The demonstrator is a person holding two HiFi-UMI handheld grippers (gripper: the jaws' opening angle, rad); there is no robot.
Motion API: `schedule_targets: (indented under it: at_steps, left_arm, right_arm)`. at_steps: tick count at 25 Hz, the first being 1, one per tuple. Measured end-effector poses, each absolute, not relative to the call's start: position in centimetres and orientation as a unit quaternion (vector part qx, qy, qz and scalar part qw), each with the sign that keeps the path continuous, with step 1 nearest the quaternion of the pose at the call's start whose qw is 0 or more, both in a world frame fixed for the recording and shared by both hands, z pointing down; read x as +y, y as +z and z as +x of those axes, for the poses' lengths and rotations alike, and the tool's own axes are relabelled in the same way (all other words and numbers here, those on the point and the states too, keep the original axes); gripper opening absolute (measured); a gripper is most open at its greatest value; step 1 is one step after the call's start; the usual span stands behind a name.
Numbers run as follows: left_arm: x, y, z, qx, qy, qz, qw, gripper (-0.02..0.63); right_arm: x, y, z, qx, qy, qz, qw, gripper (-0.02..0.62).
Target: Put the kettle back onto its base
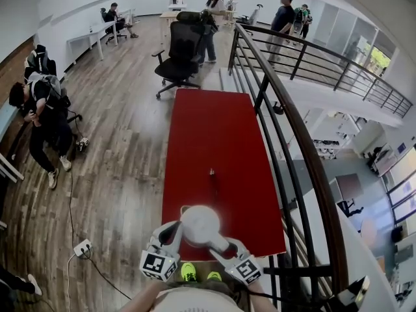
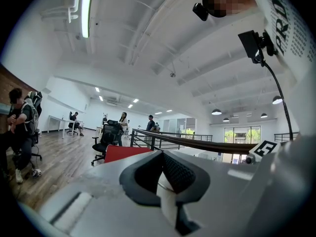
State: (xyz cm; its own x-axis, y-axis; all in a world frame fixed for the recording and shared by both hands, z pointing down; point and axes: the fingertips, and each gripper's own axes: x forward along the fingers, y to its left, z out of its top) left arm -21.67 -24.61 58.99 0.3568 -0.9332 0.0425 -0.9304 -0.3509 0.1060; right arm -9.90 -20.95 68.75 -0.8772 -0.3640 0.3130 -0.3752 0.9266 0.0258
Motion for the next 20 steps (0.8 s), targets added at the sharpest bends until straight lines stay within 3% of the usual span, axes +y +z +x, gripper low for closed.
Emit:
schedule_targets:
  at_steps: [4,20]
  left_arm:
    - [-25.1,58.4,-21.4,-0.564,-0.019,0.824,0.050,0.003]
    - [-27.9,55.0,-20.9,-0.548,-0.050,0.834,0.030,0.003]
  right_arm:
    - [-20.7,67.3,-10.3,-0.971,0.011,0.184,0.149,0.222]
    - [-24.2,55.8,-11.4,-0.980,-0.042,0.182,0.075,0.264]
